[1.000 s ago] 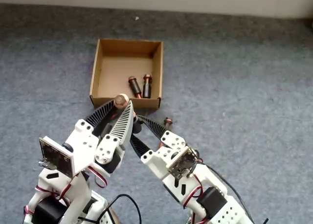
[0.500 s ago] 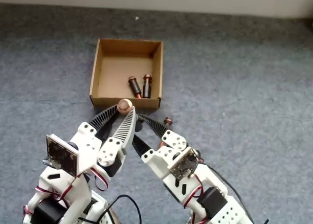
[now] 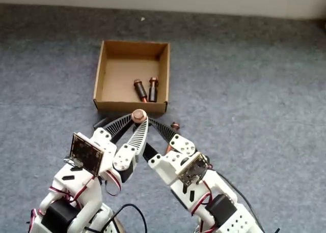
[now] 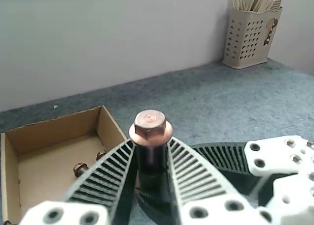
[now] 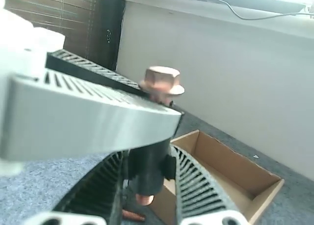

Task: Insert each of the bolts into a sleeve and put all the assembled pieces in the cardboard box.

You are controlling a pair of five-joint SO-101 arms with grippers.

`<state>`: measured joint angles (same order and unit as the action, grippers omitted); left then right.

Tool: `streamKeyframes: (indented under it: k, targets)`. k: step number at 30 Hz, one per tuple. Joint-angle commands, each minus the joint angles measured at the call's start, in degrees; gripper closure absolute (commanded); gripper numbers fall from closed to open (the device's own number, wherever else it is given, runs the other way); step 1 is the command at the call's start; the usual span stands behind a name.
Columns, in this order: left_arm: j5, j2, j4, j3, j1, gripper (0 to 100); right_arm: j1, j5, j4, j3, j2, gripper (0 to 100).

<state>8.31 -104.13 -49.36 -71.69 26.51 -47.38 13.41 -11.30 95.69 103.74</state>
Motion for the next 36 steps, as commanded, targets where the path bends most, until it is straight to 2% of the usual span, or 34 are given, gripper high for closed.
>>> streamKeyframes:
  k: [1, 6, 19, 26, 34, 36]
  targets:
    - [-0.9, 0.0, 2.1, -0.4, -1.5, 99, 0.7, 0.7, 1.7, 8.2, 0.8, 99.3]
    - [-0.8, 0.0, 1.8, -0.4, -2.2, 87, 0.7, 0.7, 1.7, 8.3, 0.8, 99.3]
    - [-1.0, 0.0, -2.5, 0.1, -4.3, 80, 1.9, 0.4, 1.6, 8.3, 0.8, 99.3]
    - [-5.4, 0.0, -2.5, 0.6, -4.3, 80, 4.8, 0.4, 1.6, 8.3, 0.7, 99.3]
    - [-5.5, -0.1, -15.5, 11.5, -4.6, 81, 7.3, 0.4, -6.2, 8.3, 0.7, 99.3]
    - [-5.5, -0.1, -17.7, 12.3, -7.1, 83, 8.5, 0.4, -8.1, 8.3, 0.7, 99.3]
